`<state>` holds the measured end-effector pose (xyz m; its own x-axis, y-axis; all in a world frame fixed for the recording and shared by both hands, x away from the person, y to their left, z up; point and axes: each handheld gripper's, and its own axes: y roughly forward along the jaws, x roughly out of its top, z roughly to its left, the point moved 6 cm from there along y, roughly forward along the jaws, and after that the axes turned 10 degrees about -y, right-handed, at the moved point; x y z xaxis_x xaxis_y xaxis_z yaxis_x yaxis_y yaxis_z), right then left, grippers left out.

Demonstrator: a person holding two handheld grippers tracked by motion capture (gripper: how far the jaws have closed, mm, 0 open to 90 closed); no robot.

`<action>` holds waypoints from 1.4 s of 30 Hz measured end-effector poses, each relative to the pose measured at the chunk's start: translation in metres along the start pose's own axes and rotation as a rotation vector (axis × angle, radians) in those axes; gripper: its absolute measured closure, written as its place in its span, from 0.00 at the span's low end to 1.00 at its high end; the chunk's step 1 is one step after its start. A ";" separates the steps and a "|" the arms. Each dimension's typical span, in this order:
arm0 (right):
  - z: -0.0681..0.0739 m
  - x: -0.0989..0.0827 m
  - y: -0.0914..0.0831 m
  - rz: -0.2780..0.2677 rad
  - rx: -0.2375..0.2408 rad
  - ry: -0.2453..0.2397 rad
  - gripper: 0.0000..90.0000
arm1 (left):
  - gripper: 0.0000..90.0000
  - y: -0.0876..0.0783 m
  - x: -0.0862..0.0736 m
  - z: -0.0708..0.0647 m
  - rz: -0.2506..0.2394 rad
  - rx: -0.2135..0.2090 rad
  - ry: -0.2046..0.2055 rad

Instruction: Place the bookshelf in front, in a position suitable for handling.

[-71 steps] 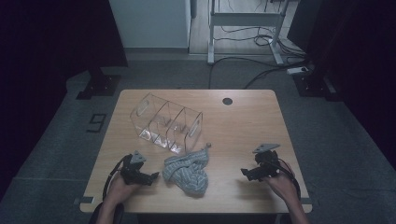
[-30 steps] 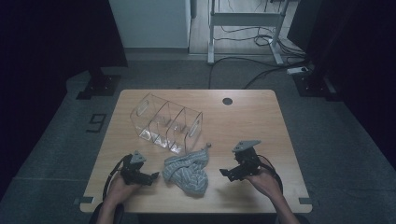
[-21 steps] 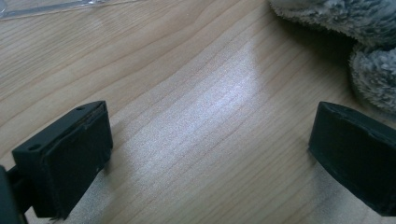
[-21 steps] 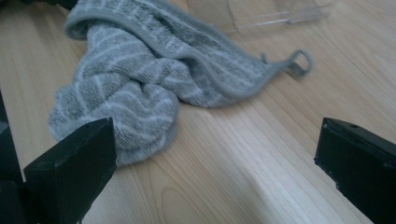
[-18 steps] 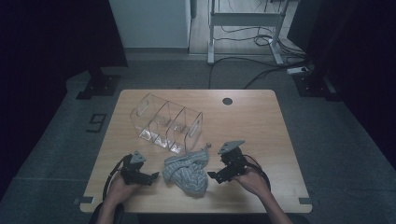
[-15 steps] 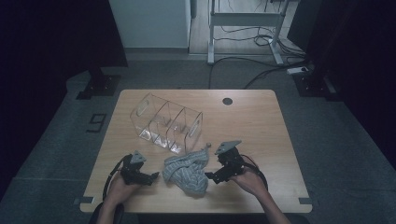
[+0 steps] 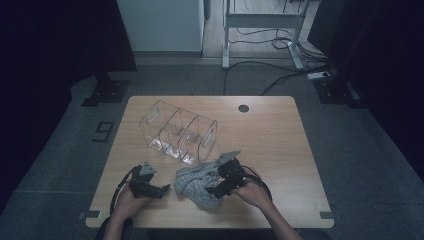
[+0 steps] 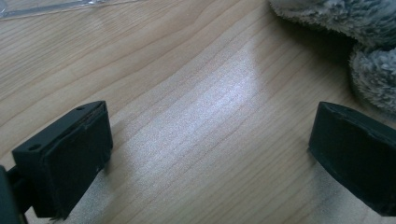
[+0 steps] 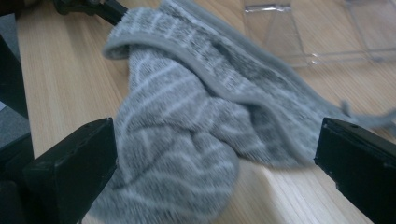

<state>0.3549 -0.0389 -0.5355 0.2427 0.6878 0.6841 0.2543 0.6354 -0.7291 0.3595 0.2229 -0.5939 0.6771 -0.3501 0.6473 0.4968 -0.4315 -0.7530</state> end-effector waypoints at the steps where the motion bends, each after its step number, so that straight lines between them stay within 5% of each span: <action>1: 0.002 0.002 0.002 0.000 0.003 -0.002 0.00 | 0.00 0.000 0.000 0.000 0.000 0.000 0.000; 21: 0.017 0.008 0.061 0.103 0.055 -0.065 0.00 | 0.00 0.000 0.000 0.000 0.001 0.001 0.001; 29: 0.016 0.000 0.067 0.141 0.056 -0.053 0.00 | 0.00 0.000 0.000 0.000 0.003 0.001 0.004; 33: 0.020 -0.002 0.070 0.180 0.012 -0.126 0.01 | 0.00 0.000 0.000 0.000 0.000 0.002 0.001; 42: 0.018 0.001 0.058 0.175 -0.006 -0.089 0.48 | 0.00 0.000 0.000 0.000 0.001 0.002 0.000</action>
<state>0.3529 0.0045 -0.5775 0.2002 0.8162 0.5420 0.2213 0.5012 -0.8366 0.3597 0.2227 -0.5940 0.6771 -0.3507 0.6470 0.4975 -0.4297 -0.7535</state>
